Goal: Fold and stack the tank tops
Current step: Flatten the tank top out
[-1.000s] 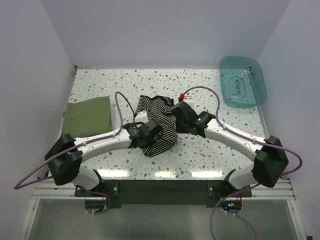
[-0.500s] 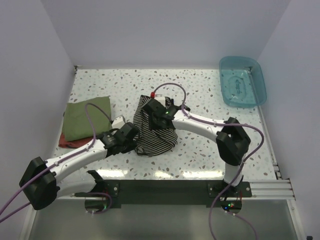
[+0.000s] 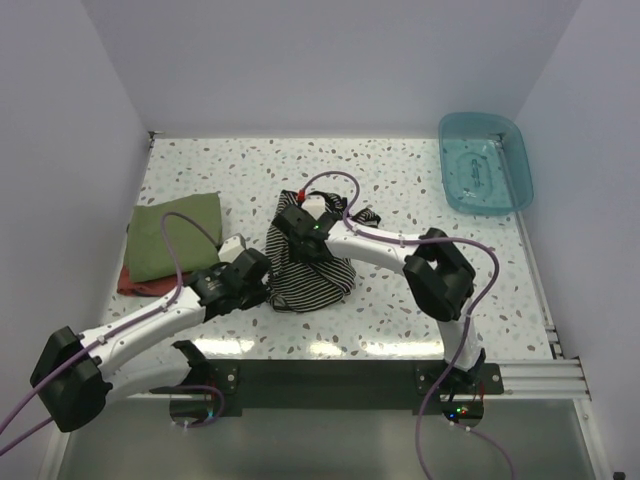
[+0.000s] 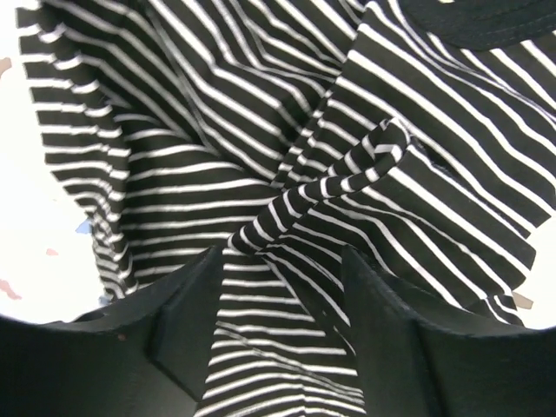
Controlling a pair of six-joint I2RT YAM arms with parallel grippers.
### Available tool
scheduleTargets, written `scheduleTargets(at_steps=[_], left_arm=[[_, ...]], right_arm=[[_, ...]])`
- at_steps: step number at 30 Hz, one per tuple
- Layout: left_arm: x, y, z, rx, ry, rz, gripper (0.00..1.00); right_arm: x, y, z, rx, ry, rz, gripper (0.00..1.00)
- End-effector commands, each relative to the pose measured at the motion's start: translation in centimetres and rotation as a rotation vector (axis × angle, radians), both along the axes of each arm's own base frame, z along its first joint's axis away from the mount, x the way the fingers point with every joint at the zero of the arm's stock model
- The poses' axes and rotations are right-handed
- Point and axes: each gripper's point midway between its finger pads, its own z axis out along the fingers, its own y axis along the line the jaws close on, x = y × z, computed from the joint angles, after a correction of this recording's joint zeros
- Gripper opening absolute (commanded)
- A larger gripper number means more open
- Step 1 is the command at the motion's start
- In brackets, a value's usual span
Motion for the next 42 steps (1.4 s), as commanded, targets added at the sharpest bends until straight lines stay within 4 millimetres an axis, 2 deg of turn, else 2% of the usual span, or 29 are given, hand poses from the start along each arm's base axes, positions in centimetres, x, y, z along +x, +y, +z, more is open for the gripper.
scheduleTargets(at_steps=[1, 6, 11, 12, 13, 16, 20, 21, 23, 24, 27, 28, 30, 31, 32, 34, 35, 36, 37, 38, 39, 41, 42], left_arm=[[0.6, -0.3, 0.6, -0.022, -0.041, -0.010, 0.00], [0.5, -0.4, 0.4, -0.023, -0.036, -0.023, 0.00], [0.5, -0.6, 0.4, -0.027, -0.035, -0.035, 0.00], [0.5, -0.6, 0.4, -0.026, -0.035, -0.038, 0.00], [0.5, -0.6, 0.4, -0.025, -0.035, -0.037, 0.00], [0.6, -0.5, 0.5, -0.022, -0.039, -0.036, 0.00], [0.7, -0.3, 0.9, -0.019, -0.051, -0.033, 0.00], [0.7, -0.2, 1.0, -0.017, -0.052, -0.029, 0.00], [0.9, 0.0, 1.3, -0.008, -0.059, -0.027, 0.00], [1.0, 0.2, 1.7, -0.004, -0.063, -0.021, 0.00], [1.5, 0.8, 2.9, 0.012, -0.089, -0.009, 0.00], [1.7, 1.1, 3.6, 0.011, -0.106, -0.008, 0.00], [2.4, 1.7, 5.2, 0.008, -0.140, 0.012, 0.00], [2.7, 2.0, 6.2, -0.002, -0.166, 0.019, 0.00], [3.0, 2.3, 7.2, 0.004, -0.191, 0.013, 0.00], [4.4, 2.9, 10.6, -0.022, -0.268, 0.033, 0.00], [4.8, 3.1, 11.9, -0.012, -0.296, 0.012, 0.00], [5.8, 3.4, 15.1, -0.037, -0.361, 0.030, 0.00], [6.3, 3.4, 16.8, -0.027, -0.395, 0.011, 0.00], [6.7, 3.3, 18.6, -0.035, -0.434, 0.006, 0.00], [7.4, 3.2, 23.0, -0.071, -0.521, 0.011, 0.00], [8.1, 2.8, 26.9, -0.085, -0.595, -0.008, 0.00], [8.0, 2.9, 31.5, -0.133, -0.683, -0.001, 0.00]], right_arm=[[1.4, -0.1, 0.5, -0.015, -0.055, -0.076, 0.61], [2.1, -0.2, 0.0, -0.043, -0.065, -0.095, 0.63], [2.8, -0.6, -0.9, -0.058, -0.048, -0.116, 0.60], [3.0, -0.7, -1.1, -0.059, -0.043, -0.120, 0.57], [3.2, -1.0, -1.3, -0.063, -0.040, -0.128, 0.44], [3.1, -2.0, -1.6, -0.081, -0.029, -0.147, 0.15], [2.8, -3.0, 0.0, -0.069, -0.055, -0.159, 0.11], [2.7, -3.1, 1.1, -0.053, -0.067, -0.157, 0.11], [2.4, -4.0, 1.6, -0.051, -0.068, -0.165, 0.10], [2.0, -4.5, 2.7, -0.033, -0.079, -0.162, 0.06], [1.2, -5.9, 4.2, -0.019, -0.085, -0.159, 0.01], [0.9, -6.3, 6.3, 0.012, -0.112, -0.159, 0.00], [0.0, -8.1, 7.0, 0.002, -0.114, -0.162, 0.00], [-0.2, -9.3, 9.5, 0.045, -0.150, -0.176, 0.00], [-0.6, -10.2, 10.1, 0.048, -0.155, -0.179, 0.00], [-1.0, -12.8, 11.5, 0.076, -0.164, -0.208, 0.00], [-1.5, -14.5, 14.4, 0.129, -0.211, -0.217, 0.00], [-1.7, -15.7, 15.7, 0.147, -0.234, -0.228, 0.00], [-1.4, -17.2, 17.4, 0.170, -0.269, -0.258, 0.00], [-2.1, -18.9, 20.5, 0.205, -0.336, -0.250, 0.00], [-2.0, -19.7, 23.7, 0.238, -0.397, -0.259, 0.00], [-2.7, -22.4, 27.8, 0.209, -0.484, -0.275, 0.00], [-3.4, -23.5, 32.6, 0.266, -0.577, -0.287, 0.00]])
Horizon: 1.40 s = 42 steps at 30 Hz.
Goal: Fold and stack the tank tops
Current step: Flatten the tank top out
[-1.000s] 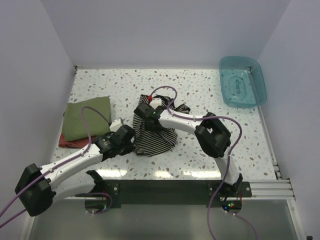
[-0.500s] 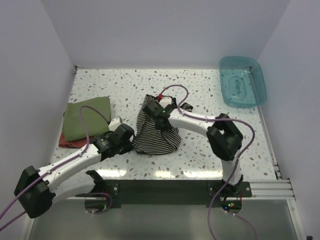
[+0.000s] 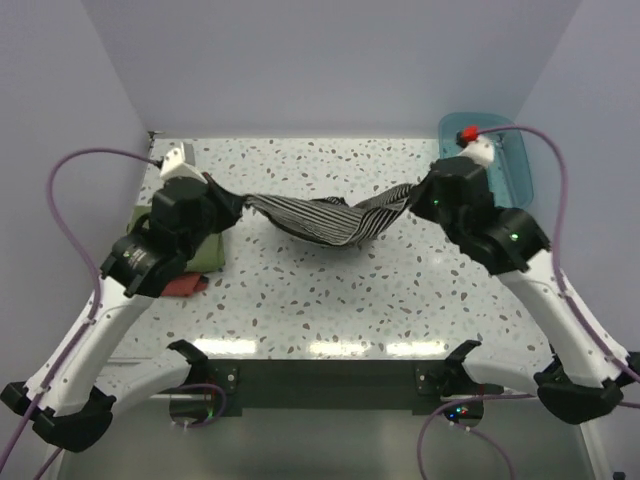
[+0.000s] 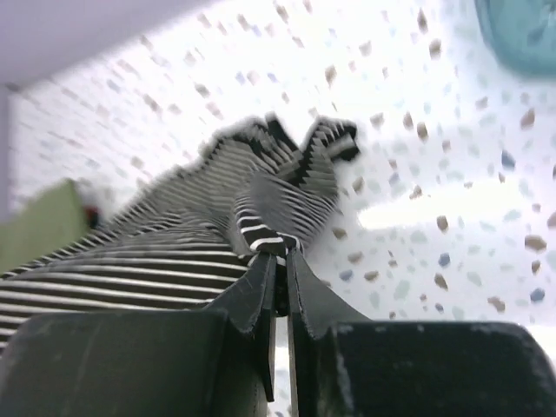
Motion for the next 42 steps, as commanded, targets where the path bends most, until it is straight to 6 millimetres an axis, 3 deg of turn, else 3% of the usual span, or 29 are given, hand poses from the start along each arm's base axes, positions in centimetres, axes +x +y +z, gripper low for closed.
scheduleTargets(at_steps=[1, 2, 3, 5, 6, 8, 11, 15, 18, 20, 22, 23, 24, 25, 26, 27, 28, 29, 30, 31, 32, 33, 35, 36, 37, 39, 40, 41, 42], left_arm=[[0.7, 0.6, 11.3, -0.034, -0.252, -0.016, 0.00], [0.5, 0.6, 13.3, -0.058, -0.295, -0.021, 0.00], [-0.1, 0.9, 17.1, -0.107, -0.382, -0.018, 0.00], [-1.4, 1.2, 22.1, -0.177, -0.510, -0.036, 0.00], [-1.8, 1.4, 23.5, -0.199, -0.545, -0.039, 0.00], [-2.7, 1.8, 26.5, -0.235, -0.616, -0.043, 0.00], [-2.7, 2.2, 28.5, -0.238, -0.651, -0.029, 0.00], [-1.4, 2.2, 28.7, -0.223, -0.656, 0.012, 0.00], [2.2, 0.3, 26.5, -0.165, -0.608, 0.010, 0.00], [4.6, -1.3, 25.2, -0.142, -0.585, -0.026, 0.00], [7.9, -4.1, 23.0, -0.127, -0.541, -0.127, 0.00], [9.8, -3.5, 23.4, -0.130, -0.572, -0.127, 0.00], [12.8, -4.5, 21.4, -0.125, -0.534, -0.157, 0.00], [13.8, -5.9, 21.1, -0.148, -0.529, -0.256, 0.00], [15.3, -4.8, 23.4, -0.159, -0.590, -0.256, 0.00], [19.1, -5.5, 20.9, -0.156, -0.534, -0.273, 0.00], [20.1, -6.2, 21.2, -0.172, -0.537, -0.339, 0.00], [20.3, -5.2, 25.5, -0.184, -0.635, -0.351, 0.00], [23.5, -5.8, 23.7, -0.207, -0.596, -0.369, 0.00], [22.0, -5.7, 28.4, -0.226, -0.708, -0.421, 0.00], [22.8, -4.8, 29.1, -0.243, -0.737, -0.424, 0.00], [23.5, -4.8, 29.2, -0.308, -0.736, -0.445, 0.00], [23.2, -3.3, 30.3, -0.337, -0.812, -0.493, 0.00], [21.4, -2.6, 31.8, -0.352, -0.838, -0.498, 0.00], [21.9, -2.1, 30.8, -0.347, -0.829, -0.493, 0.00], [20.6, -0.9, 31.0, -0.314, -0.837, -0.477, 0.00], [21.4, -0.8, 28.3, -0.319, -0.768, -0.469, 0.00], [21.3, -0.8, 27.2, -0.318, -0.743, -0.465, 0.00], [20.1, -0.6, 27.2, -0.308, -0.743, -0.459, 0.00]], right_arm=[[-2.3, -4.1, 10.5, -0.006, -0.217, -0.022, 0.00], [-2.8, -5.0, 12.4, -0.021, -0.258, -0.026, 0.00], [-3.9, -5.9, 16.0, 0.021, -0.342, -0.028, 0.00], [-5.0, -7.1, 19.0, 0.033, -0.423, -0.027, 0.00], [-6.1, -7.8, 21.3, 0.069, -0.485, -0.024, 0.00], [-7.2, -8.6, 23.9, 0.096, -0.561, -0.020, 0.00], [-7.6, -8.6, 25.6, 0.116, -0.611, 0.000, 0.00], [-5.5, -6.9, 24.2, 0.079, -0.573, 0.012, 0.00], [-2.3, -5.0, 22.0, 0.021, -0.524, 0.009, 0.00], [0.6, -2.5, 20.4, -0.020, -0.485, 0.043, 0.00], [3.6, -1.8, 19.1, -0.037, -0.449, 0.048, 0.00], [6.1, 0.7, 17.9, -0.006, -0.415, 0.126, 0.00], [8.2, 0.0, 17.3, 0.000, -0.403, 0.106, 0.00], [9.6, 0.4, 17.1, 0.017, -0.396, 0.120, 0.00], [12.3, 1.8, 16.6, 0.033, -0.380, 0.155, 0.00], [13.6, 1.7, 16.9, 0.039, -0.389, 0.155, 0.00], [14.8, 2.1, 17.0, 0.047, -0.393, 0.163, 0.00], [15.0, 2.0, 20.1, 0.074, -0.462, 0.164, 0.00], [16.9, 2.6, 19.2, 0.077, -0.445, 0.180, 0.00], [17.2, 2.6, 20.0, 0.082, -0.461, 0.180, 0.00], [16.5, 2.2, 23.7, 0.105, -0.546, 0.177, 0.00], [17.2, 2.2, 23.8, 0.108, -0.553, 0.181, 0.00], [16.4, 1.6, 26.1, 0.125, -0.615, 0.178, 0.00], [16.1, 1.2, 26.5, 0.121, -0.626, 0.173, 0.00], [14.6, 0.4, 27.9, 0.122, -0.659, 0.159, 0.00], [15.2, 0.0, 25.1, 0.107, -0.598, 0.142, 0.00], [13.7, -0.6, 25.9, 0.122, -0.617, 0.136, 0.00], [14.6, -0.3, 21.8, 0.101, -0.521, 0.136, 0.00], [14.4, -0.5, 20.2, 0.098, -0.481, 0.130, 0.00]])
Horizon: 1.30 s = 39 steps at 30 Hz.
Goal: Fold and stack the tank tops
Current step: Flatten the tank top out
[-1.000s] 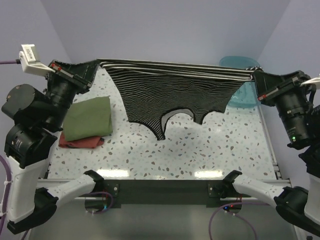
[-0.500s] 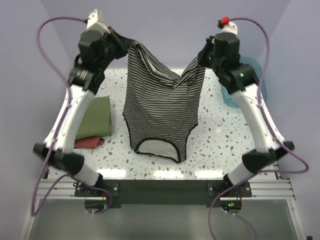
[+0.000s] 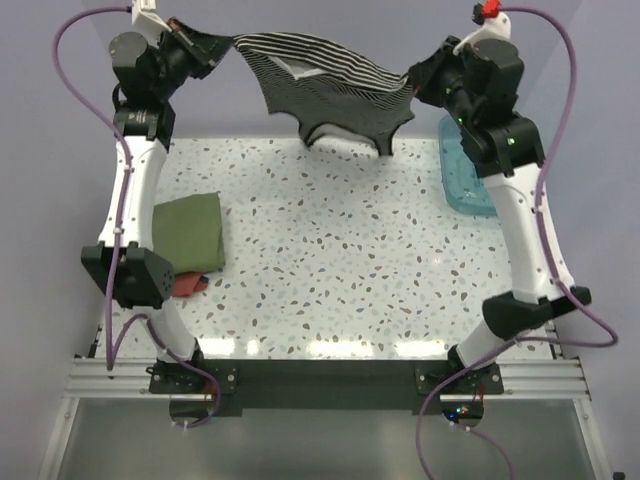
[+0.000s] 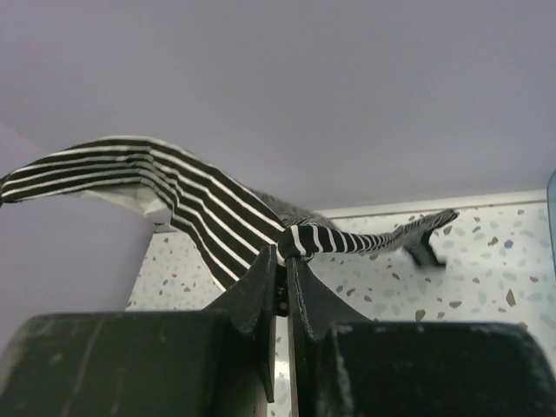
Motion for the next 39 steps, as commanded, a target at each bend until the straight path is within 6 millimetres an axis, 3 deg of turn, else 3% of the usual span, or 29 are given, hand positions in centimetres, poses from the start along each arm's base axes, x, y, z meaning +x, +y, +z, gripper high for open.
scheduleTargets(at_steps=[1, 2, 3, 4, 5, 6, 7, 8, 9, 10, 12, 13, 15, 16, 19, 22, 28, 31, 39], left_arm=[[-5.6, -1.7, 1.3, 0.008, -0.090, -0.105, 0.00], [-5.8, -1.8, -0.7, 0.003, -0.053, -0.109, 0.00], [-7.5, -1.9, -1.3, -0.019, -0.035, -0.121, 0.00], [-7.3, -2.2, -7.5, -0.029, 0.086, -0.131, 0.00], [-8.1, -2.3, -10.0, -0.037, 0.134, -0.131, 0.00], [-9.9, -2.3, -11.1, -0.041, 0.149, -0.125, 0.00], [-10.9, -2.3, -17.8, -0.039, 0.287, -0.104, 0.00], [-12.0, -2.4, -20.3, -0.032, 0.338, -0.095, 0.00], [-13.5, -2.4, -22.0, -0.017, 0.362, -0.092, 0.00], [-15.5, -2.4, -27.8, -0.004, 0.496, -0.085, 0.00], [-18.2, -2.5, -31.8, 0.010, 0.584, -0.082, 0.00], [-20.4, -2.8, -35.9, 0.019, 0.673, -0.089, 0.00], [-22.7, -3.3, -38.8, 0.033, 0.752, -0.098, 0.00], [-24.8, -4.1, -41.3, 0.059, 0.820, -0.119, 0.00], [-28.1, -5.4, -44.3, 0.109, 0.938, -0.149, 0.00], [-30.4, -4.7, -45.8, 0.144, 1.035, -0.116, 0.00], [-32.5, -3.2, -45.7, 0.197, 1.086, -0.073, 0.00], [-33.0, -3.8, -44.8, 0.197, 1.088, -0.126, 0.00], [-32.1, -4.8, -41.4, 0.201, 1.036, -0.197, 0.00]], right_arm=[[-2.8, -1.4, -0.7, 0.036, 0.006, -0.017, 0.00], [-2.5, -1.3, -6.2, 0.010, 0.122, -0.026, 0.00], [-2.9, -1.4, -8.5, 0.007, 0.170, -0.030, 0.00], [-3.2, -1.4, -10.9, 0.022, 0.223, -0.041, 0.00], [-4.5, -1.9, -15.7, 0.003, 0.321, -0.056, 0.00], [-5.3, -2.0, -18.3, 0.002, 0.379, -0.053, 0.00], [-6.3, -2.0, -20.7, 0.018, 0.432, -0.056, 0.00], [-8.2, -2.2, -25.5, 0.005, 0.537, -0.052, 0.00], [-9.3, -2.5, -27.7, 0.002, 0.585, -0.056, 0.00], [-11.5, -2.9, -32.5, -0.007, 0.696, -0.074, 0.00], [-13.7, -3.3, -35.8, -0.006, 0.771, -0.071, 0.00], [-15.8, -4.0, -39.2, -0.025, 0.861, -0.091, 0.00], [-17.9, -4.2, -41.8, -0.027, 0.940, -0.080, 0.00], [-19.7, -4.5, -44.0, -0.027, 1.009, -0.085, 0.00], [-22.8, -5.1, -46.3, -0.010, 1.107, -0.093, 0.00], [-25.2, -5.6, -46.7, 0.012, 1.162, -0.106, 0.00], [-27.3, -8.0, -45.2, 0.034, 1.221, -0.138, 0.00], [-27.5, -9.5, -44.4, 0.081, 1.247, -0.148, 0.00], [-26.0, -11.2, -40.7, 0.115, 1.209, -0.167, 0.00]])
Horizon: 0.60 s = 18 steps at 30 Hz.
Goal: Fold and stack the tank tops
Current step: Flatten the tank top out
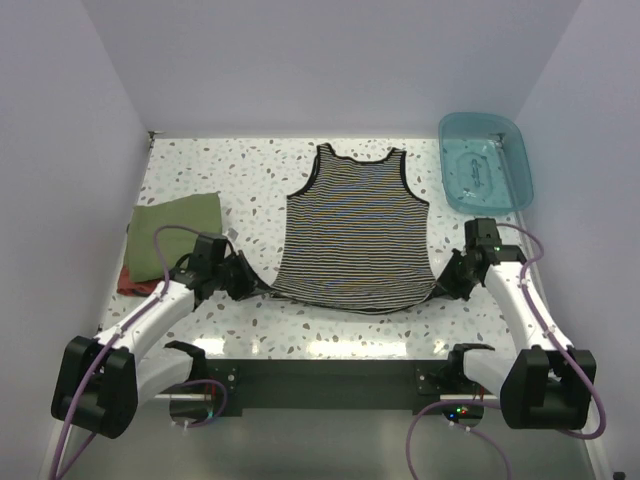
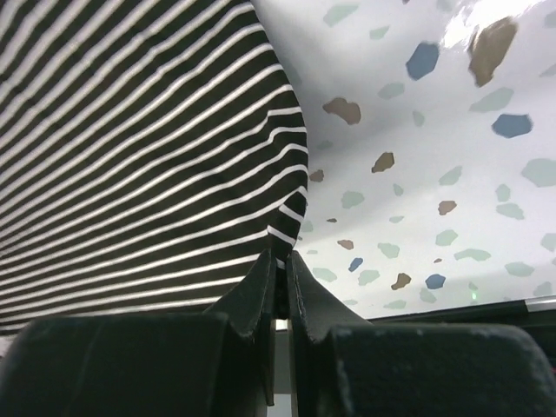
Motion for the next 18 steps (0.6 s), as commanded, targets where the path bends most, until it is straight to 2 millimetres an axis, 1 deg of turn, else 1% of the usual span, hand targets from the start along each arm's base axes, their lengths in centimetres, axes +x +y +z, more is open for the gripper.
scheduleTargets(at_steps=[1, 3, 6, 10, 11, 12, 13, 14, 15, 17, 18], left_arm=[[0.8, -0.9, 3.0, -0.036, -0.056, -0.059, 0.00], [1.1, -1.0, 3.7, -0.036, -0.069, -0.071, 0.00], [1.2, -1.0, 4.0, -0.027, -0.074, -0.078, 0.00], [0.7, -0.9, 3.8, -0.022, -0.060, -0.099, 0.00], [0.4, -0.9, 3.7, -0.022, -0.059, -0.101, 0.02], [-0.1, -0.8, 3.1, -0.021, -0.045, -0.102, 0.06], [-0.3, -0.8, 3.1, -0.024, -0.052, -0.105, 0.17], [-0.9, -0.7, 2.6, -0.024, -0.038, -0.107, 0.23], [-1.2, -0.7, 2.4, -0.026, -0.034, -0.111, 0.34], [-1.5, -0.6, 2.4, -0.027, -0.044, -0.125, 0.44], [-1.6, -0.4, 2.5, -0.016, -0.043, -0.124, 0.49]], right_arm=[[0.6, -0.6, 2.8, 0.009, -0.026, 0.030, 0.00], [0.7, -1.0, 3.2, 0.004, -0.025, 0.030, 0.00], [0.7, -1.6, 3.3, -0.005, -0.020, 0.020, 0.00], [-0.1, -1.7, 3.1, 0.003, 0.014, 0.017, 0.00], [-0.4, -1.7, 2.9, 0.003, 0.018, 0.012, 0.00], [-0.5, -1.6, 2.8, 0.007, 0.014, -0.003, 0.07], [-0.9, -1.6, 2.7, 0.007, 0.009, -0.010, 0.10], [-1.1, -1.6, 2.6, 0.004, 0.005, -0.017, 0.14], [-1.2, -1.6, 2.6, 0.004, 0.001, -0.030, 0.24], [-1.1, -1.7, 2.9, -0.001, -0.015, -0.032, 0.39], [-0.9, -1.8, 3.4, -0.008, -0.028, -0.026, 0.51]])
